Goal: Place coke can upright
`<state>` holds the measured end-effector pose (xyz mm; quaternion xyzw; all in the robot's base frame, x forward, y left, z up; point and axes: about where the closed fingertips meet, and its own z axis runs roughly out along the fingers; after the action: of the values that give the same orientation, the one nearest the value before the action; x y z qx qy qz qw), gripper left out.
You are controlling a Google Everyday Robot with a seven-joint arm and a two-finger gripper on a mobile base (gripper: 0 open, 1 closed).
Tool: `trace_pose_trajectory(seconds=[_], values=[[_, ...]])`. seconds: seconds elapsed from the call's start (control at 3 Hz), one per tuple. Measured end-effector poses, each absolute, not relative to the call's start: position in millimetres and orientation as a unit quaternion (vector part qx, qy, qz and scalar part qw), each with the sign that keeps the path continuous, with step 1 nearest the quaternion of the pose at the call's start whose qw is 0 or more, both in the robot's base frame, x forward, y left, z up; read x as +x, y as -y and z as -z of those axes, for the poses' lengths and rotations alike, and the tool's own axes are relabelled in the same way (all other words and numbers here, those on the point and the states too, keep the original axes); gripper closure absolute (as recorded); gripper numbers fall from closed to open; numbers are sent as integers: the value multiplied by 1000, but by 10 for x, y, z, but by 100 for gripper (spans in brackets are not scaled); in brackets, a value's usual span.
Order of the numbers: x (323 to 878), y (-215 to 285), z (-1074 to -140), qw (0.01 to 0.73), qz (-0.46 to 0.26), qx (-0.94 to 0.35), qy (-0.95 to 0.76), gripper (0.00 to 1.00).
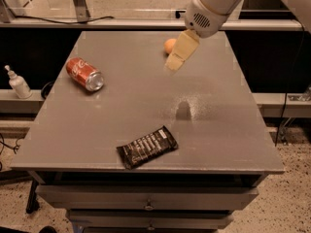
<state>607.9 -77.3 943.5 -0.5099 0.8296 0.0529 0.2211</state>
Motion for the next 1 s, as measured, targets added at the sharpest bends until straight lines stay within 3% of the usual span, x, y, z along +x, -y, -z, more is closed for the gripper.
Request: trace_pose_trajectory(seconds=[1.0], values=[[6195,-826,-10253,275,-202,-513,-788,0]])
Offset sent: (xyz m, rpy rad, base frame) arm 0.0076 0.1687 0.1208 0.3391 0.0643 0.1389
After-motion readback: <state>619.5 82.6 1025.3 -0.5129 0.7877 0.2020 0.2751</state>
